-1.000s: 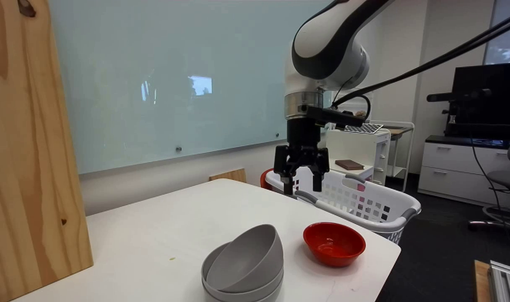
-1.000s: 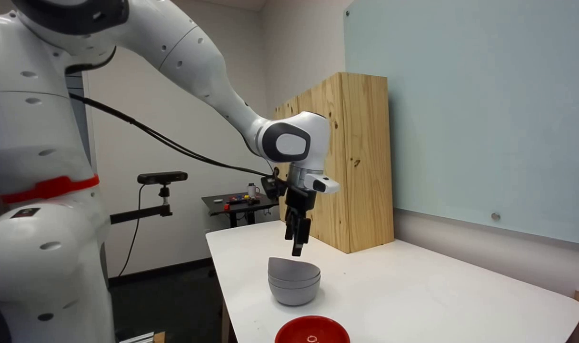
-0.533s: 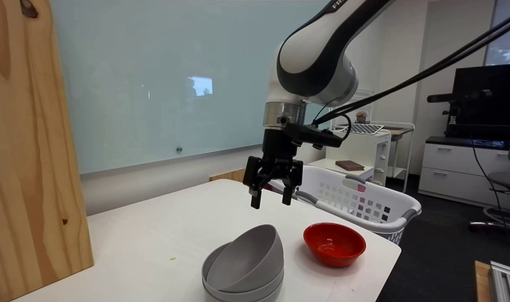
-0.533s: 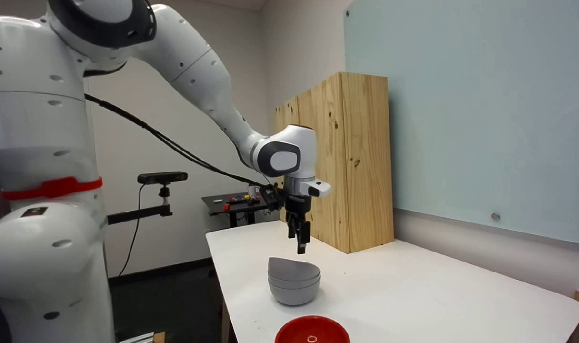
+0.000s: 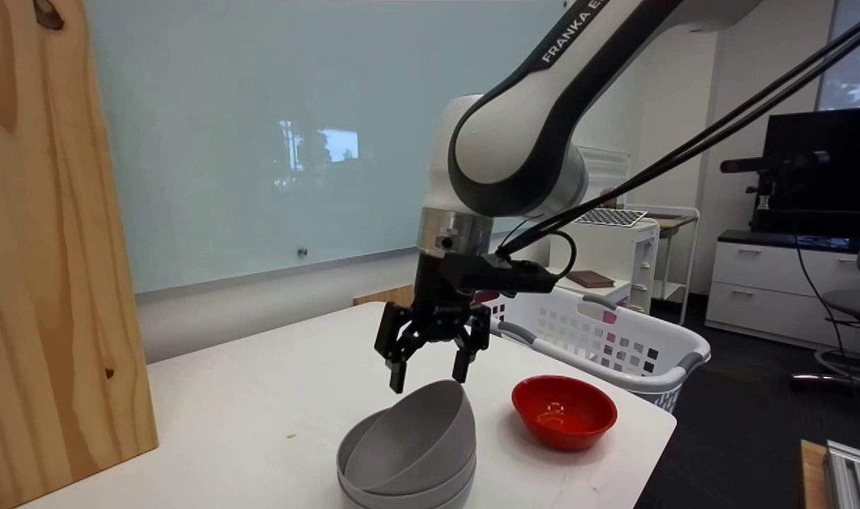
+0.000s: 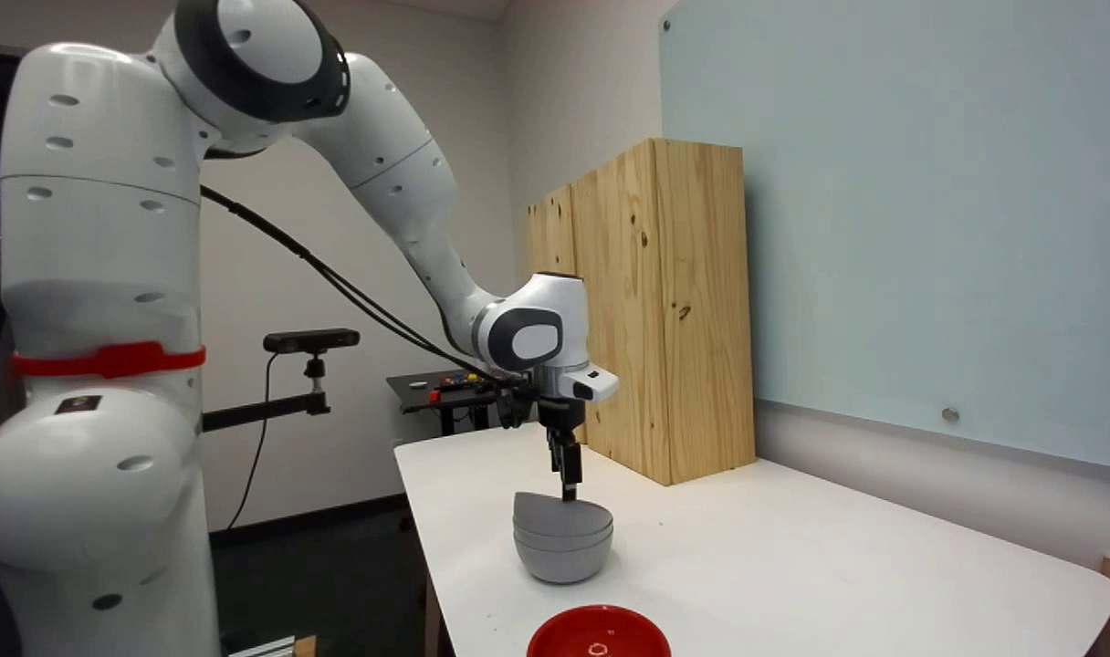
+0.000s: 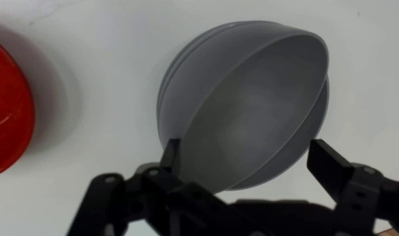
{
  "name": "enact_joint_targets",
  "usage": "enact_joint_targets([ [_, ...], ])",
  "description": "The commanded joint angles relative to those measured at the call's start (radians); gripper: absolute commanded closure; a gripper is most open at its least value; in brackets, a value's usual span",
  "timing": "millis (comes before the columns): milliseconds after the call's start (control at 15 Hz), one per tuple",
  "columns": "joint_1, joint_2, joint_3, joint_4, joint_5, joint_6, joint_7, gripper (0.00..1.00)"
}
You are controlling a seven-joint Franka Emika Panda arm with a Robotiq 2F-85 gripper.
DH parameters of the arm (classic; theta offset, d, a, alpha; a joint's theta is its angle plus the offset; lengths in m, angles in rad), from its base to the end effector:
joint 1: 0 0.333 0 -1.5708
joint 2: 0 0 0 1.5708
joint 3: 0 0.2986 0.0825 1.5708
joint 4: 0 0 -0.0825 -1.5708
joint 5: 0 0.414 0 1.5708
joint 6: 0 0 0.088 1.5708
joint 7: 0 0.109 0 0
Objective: Remove one grey bowl from the pile.
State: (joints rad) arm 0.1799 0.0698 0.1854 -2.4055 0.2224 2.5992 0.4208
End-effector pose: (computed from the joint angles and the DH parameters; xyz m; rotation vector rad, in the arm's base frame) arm 0.4910 0.1841 0.2537 -2.9431 0.3554 -0.0900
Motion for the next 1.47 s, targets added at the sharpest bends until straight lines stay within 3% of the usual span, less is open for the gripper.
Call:
enact_joint_targets([
  [0, 0.059, 0.069, -0.004, 0.013, -0.160, 0.035, 0.258, 0.00],
  [333, 0.130, 0.092, -0.001, 0.060, -0.325, -0.008, 0.516, 0.00],
  [400, 0.138, 0.096, 0.001, 0.068, -0.342, -0.019, 0.539, 0.25],
  [467, 0.145, 0.101, 0.002, 0.081, -0.362, -0.033, 0.565, 0.26],
  [1000, 0.157, 0.144, 0.006, 0.127, -0.354, -0.047, 0.589, 0.88],
  [1133, 0.162, 0.149, 0.003, 0.135, -0.367, -0.048, 0.591, 0.99],
  [1400, 0.166, 0.158, 0.002, 0.137, -0.366, -0.051, 0.583, 0.99],
])
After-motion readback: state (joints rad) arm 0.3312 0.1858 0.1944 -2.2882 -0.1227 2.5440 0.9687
